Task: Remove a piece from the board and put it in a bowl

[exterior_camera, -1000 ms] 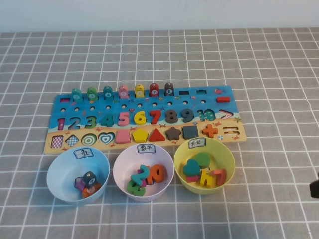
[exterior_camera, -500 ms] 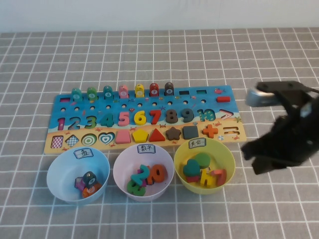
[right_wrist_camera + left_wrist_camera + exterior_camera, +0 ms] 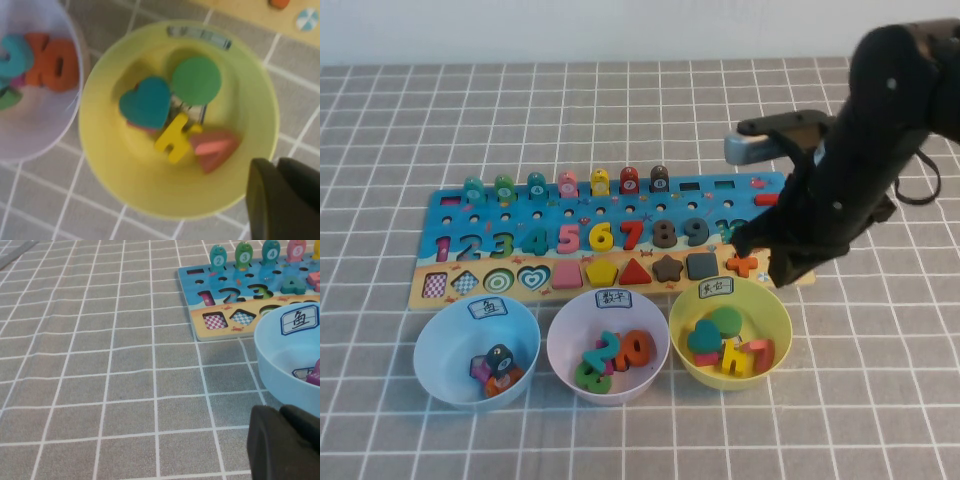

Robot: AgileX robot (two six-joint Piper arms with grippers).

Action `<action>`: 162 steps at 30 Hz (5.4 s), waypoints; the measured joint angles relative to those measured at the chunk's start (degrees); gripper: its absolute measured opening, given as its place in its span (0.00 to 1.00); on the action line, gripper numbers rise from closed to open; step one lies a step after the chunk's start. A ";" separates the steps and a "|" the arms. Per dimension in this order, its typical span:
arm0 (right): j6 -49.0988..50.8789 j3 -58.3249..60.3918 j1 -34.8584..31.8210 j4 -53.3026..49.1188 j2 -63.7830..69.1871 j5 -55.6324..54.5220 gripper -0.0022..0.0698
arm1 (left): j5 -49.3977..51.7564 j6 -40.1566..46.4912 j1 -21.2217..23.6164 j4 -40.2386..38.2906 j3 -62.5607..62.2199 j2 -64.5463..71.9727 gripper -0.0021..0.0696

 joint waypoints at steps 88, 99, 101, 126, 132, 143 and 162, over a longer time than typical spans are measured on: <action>17.89 -17.51 0.07 -7.79 21.48 -5.60 0.57 | 0.00 0.00 0.00 0.00 0.00 0.00 0.03; 17.89 -17.51 0.12 -7.68 22.52 -5.60 0.57 | 0.00 0.00 0.00 0.00 0.00 0.00 0.03; 17.89 -17.51 0.12 -7.57 22.52 -5.60 0.57 | 0.00 0.00 0.00 0.00 0.00 0.00 0.03; 17.89 -17.51 0.25 -7.35 23.54 -5.89 0.57 | 0.00 0.00 0.00 0.00 0.00 0.00 0.03; 17.89 -17.51 0.25 -7.35 23.54 -5.89 0.55 | 0.00 0.00 0.00 0.00 0.00 0.00 0.03; 17.89 -17.51 0.38 -7.46 23.54 -5.99 0.45 | 0.00 0.00 0.00 0.00 0.00 0.00 0.03; 17.89 -21.88 0.61 -8.54 23.37 -1.65 0.44 | 0.00 0.00 0.00 0.00 0.00 0.00 0.03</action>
